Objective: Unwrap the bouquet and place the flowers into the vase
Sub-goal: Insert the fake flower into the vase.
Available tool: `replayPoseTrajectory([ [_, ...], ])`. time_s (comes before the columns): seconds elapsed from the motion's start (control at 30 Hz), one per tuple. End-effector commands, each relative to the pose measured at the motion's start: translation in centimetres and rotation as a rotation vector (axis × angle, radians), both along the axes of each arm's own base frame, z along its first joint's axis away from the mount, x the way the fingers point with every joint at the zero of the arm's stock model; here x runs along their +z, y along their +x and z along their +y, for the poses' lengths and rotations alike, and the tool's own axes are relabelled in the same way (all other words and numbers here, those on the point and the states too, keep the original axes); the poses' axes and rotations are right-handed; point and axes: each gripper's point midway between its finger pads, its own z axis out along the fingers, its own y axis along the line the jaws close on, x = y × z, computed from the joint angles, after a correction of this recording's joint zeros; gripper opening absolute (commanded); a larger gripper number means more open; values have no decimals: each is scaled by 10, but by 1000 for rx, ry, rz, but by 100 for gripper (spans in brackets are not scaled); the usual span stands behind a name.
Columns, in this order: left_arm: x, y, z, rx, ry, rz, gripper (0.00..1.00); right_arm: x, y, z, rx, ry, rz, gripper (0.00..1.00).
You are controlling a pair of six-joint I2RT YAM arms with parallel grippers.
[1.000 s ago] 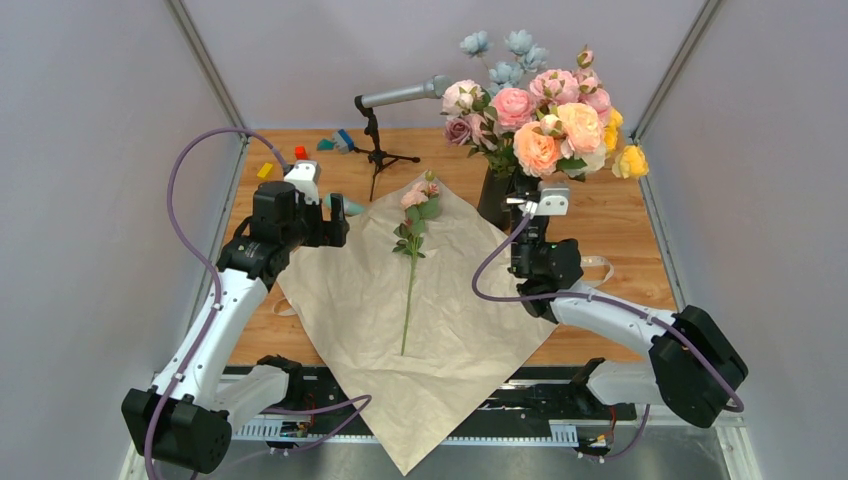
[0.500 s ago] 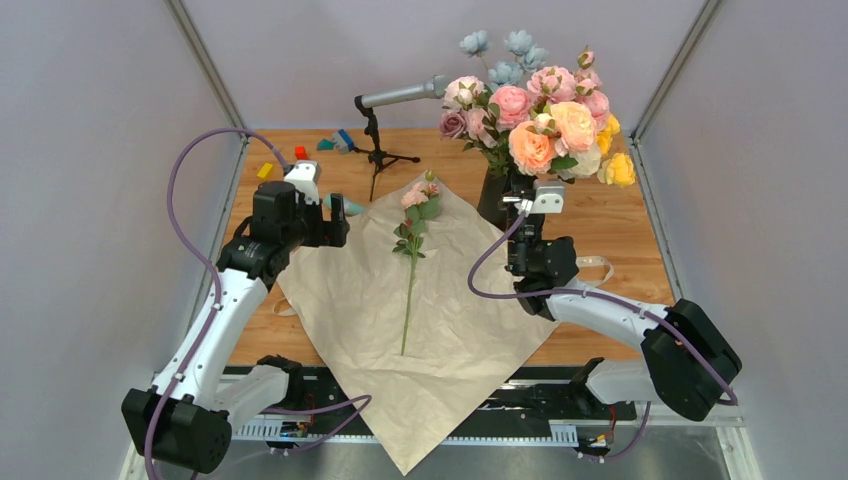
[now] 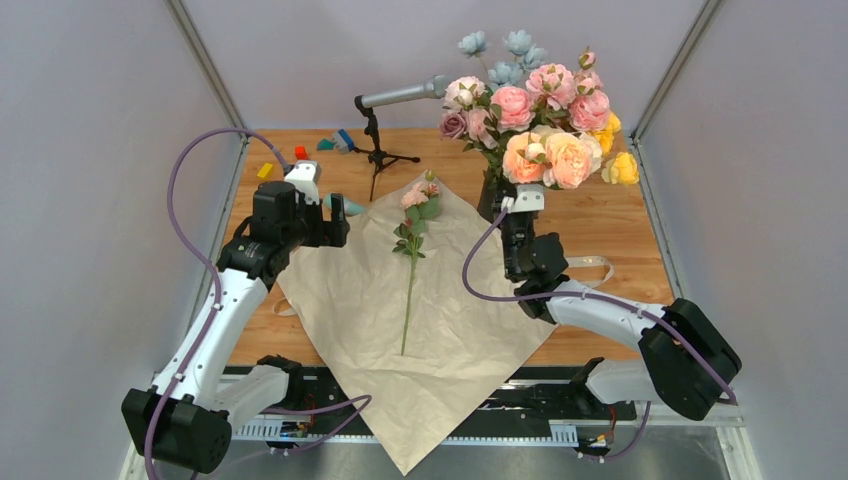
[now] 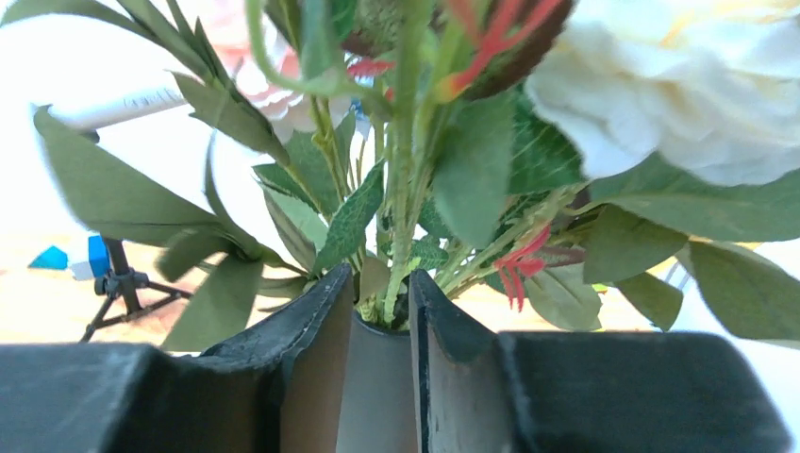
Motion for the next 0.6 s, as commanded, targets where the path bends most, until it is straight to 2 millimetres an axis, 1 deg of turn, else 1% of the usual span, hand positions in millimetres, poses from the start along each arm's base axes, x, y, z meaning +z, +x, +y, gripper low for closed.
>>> replayPoseTrajectory([
  [0.0, 6, 4, -1, -5, -11, -29, 100, -8, 1, -3, -9, -10, 37, 31],
  [0.3, 4, 4, -2, -8, -11, -24, 100, -18, -4, -1, 9, -21, 68, 48],
  [0.57, 2, 4, -2, -10, -13, -17, 100, -32, -16, 3, 32, -38, 108, 62],
])
